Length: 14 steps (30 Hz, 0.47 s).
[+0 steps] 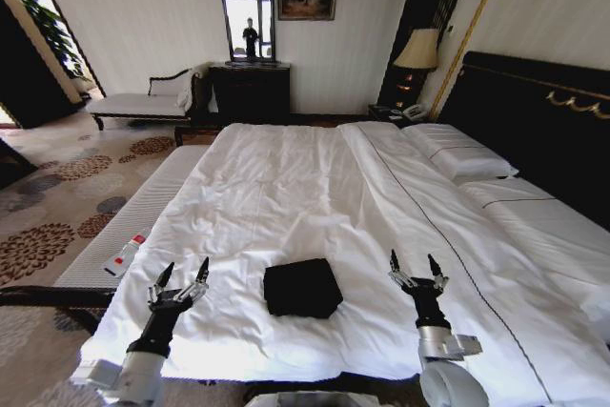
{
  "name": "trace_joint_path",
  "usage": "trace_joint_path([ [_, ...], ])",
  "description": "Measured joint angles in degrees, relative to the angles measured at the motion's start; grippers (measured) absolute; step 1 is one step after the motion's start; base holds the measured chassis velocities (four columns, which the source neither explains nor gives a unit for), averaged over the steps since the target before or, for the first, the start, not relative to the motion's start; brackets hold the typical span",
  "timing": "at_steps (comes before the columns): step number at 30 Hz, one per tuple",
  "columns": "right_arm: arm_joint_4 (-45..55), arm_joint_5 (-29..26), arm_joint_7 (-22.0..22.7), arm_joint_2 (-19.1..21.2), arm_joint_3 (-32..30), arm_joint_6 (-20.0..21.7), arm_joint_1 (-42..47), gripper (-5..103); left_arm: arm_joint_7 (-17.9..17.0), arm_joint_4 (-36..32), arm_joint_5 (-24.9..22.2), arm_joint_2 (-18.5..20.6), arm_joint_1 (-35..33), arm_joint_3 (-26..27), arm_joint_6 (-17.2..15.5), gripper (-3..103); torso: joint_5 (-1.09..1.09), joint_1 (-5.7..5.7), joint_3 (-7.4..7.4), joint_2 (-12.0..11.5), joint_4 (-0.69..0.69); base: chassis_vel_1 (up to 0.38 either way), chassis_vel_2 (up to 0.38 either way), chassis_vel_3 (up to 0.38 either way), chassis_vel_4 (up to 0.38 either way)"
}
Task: Fold the clothes on the bed.
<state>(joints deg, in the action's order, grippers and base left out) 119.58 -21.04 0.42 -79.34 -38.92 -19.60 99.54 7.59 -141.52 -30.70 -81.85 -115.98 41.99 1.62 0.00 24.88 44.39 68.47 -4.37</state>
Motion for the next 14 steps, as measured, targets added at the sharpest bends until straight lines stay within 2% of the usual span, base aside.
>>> trace_joint_path([
  [14,0.34,-0.16,-0.07,-0.02,0.03,0.04,0.10,100,0.00,-0.10,0.30,-0.07,-0.03,-0.14,-0.13,100,0.00,0.00,0.00,0.00,0.00,0.000,0.000,0.000,0.000],
])
